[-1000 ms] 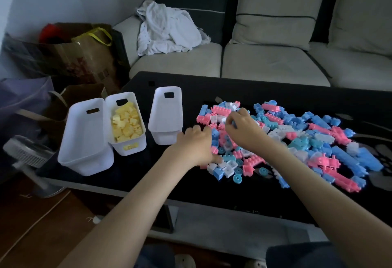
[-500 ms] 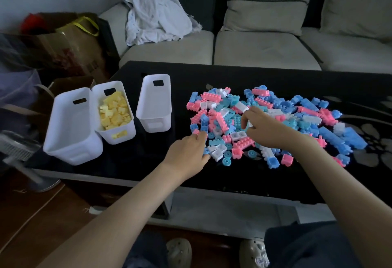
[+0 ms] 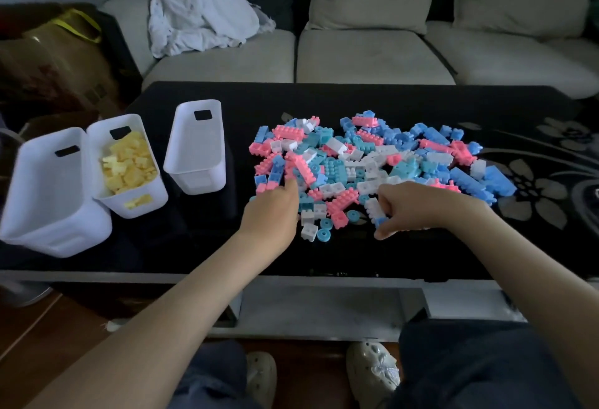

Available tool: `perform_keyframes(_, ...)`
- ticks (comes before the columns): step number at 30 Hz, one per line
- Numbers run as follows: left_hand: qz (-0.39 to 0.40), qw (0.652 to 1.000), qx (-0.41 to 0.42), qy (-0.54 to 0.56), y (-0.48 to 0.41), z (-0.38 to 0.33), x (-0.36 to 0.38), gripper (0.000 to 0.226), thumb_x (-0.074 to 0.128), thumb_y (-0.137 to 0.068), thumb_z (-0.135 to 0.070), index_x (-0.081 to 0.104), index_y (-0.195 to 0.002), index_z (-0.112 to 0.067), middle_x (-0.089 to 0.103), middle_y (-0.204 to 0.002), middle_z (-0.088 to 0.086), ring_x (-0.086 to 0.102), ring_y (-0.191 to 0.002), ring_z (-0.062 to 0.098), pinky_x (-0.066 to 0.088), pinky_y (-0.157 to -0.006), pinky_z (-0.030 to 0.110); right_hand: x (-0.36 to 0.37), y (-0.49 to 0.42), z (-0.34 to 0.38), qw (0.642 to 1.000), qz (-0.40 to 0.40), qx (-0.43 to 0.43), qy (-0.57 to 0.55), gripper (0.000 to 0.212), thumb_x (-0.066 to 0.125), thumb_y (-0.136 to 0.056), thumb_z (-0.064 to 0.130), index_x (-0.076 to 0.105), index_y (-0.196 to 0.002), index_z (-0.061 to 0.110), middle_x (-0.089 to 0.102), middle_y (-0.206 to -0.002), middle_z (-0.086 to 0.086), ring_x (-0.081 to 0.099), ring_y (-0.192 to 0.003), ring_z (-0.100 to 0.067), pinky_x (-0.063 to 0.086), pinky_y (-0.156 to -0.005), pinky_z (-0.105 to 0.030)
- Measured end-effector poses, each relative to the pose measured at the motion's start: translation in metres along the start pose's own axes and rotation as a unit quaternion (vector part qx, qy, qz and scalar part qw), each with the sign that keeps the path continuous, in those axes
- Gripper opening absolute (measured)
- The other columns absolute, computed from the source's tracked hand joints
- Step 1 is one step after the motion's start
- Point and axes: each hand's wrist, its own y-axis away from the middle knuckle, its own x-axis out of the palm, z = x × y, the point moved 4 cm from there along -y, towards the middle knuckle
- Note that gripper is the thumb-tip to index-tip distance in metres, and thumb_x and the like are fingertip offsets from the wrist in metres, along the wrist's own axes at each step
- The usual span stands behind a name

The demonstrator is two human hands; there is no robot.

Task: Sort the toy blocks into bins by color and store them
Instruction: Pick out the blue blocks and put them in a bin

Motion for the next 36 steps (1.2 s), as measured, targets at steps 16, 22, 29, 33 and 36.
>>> perform_keyframes(16,-0.025,0.992,0.051,0.116,-0.006,-0.032,-0.003,0.011,0.050,-0.093,-0.013,0.052,-0.104,-0.010,0.038,-0.104,0.004,0.045,-0.077,0.014,0.036,-0.063,0.024,-0.019,0.021,-0.008,0.978,-0.175,-0.048,-0.098,0.008,0.050,-0.093,0.026,0.047,-0.096,0.020,0.054,-0.087,0.003,0.053,-0.070,-0.010,0.041,-0.059,-0.023)
perform_keyframes(22,-0.049,0.986,0.105,0.117,-0.013,-0.046,0.002,0.014,0.057,-0.091,-0.019,0.051,-0.101,-0.012,0.041,-0.100,0.000,0.044,-0.097,0.017,0.034,-0.077,0.022,-0.018,0.016,-0.024,0.980,-0.163,-0.053,-0.099,0.016,0.045,-0.093,0.016,0.051,-0.104,0.025,0.051,-0.094,0.009,0.053,-0.074,-0.010,0.039,-0.060,-0.021)
perform_keyframes(29,-0.029,0.986,0.132,0.095,-0.019,-0.057,0.009,0.017,0.051,-0.093,-0.022,0.045,-0.104,-0.011,0.056,-0.103,0.004,0.043,-0.099,0.018,0.030,-0.072,0.023,-0.004,-0.005,-0.029,0.985,-0.155,-0.073,-0.015,0.030,0.042,-0.098,0.024,0.056,-0.124,0.030,0.036,-0.095,0.008,0.046,-0.083,-0.009,0.034,-0.072,-0.022)
perform_keyframes(33,-0.022,0.982,0.152,0.113,-0.020,-0.062,0.010,0.016,0.047,-0.094,-0.016,0.048,-0.110,-0.013,0.058,-0.110,0.002,0.046,-0.104,0.018,0.040,-0.079,0.028,-0.005,-0.013,-0.026,0.985,-0.154,-0.079,-0.002,0.030,0.049,-0.095,0.023,0.057,-0.123,0.030,0.036,-0.094,0.009,0.044,-0.083,-0.008,0.034,-0.069,-0.022)
perform_keyframes(36,-0.029,0.979,0.174,0.101,-0.021,-0.063,0.013,0.020,0.046,-0.094,-0.016,0.052,-0.113,-0.014,0.056,-0.111,-0.001,0.042,-0.106,0.017,0.034,-0.088,0.025,-0.004,-0.015,-0.019,0.984,-0.149,-0.094,-0.002,0.031,0.053,-0.092,0.024,0.056,-0.122,0.032,0.034,-0.086,0.016,0.042,-0.078,-0.003,0.033,-0.064,-0.020)
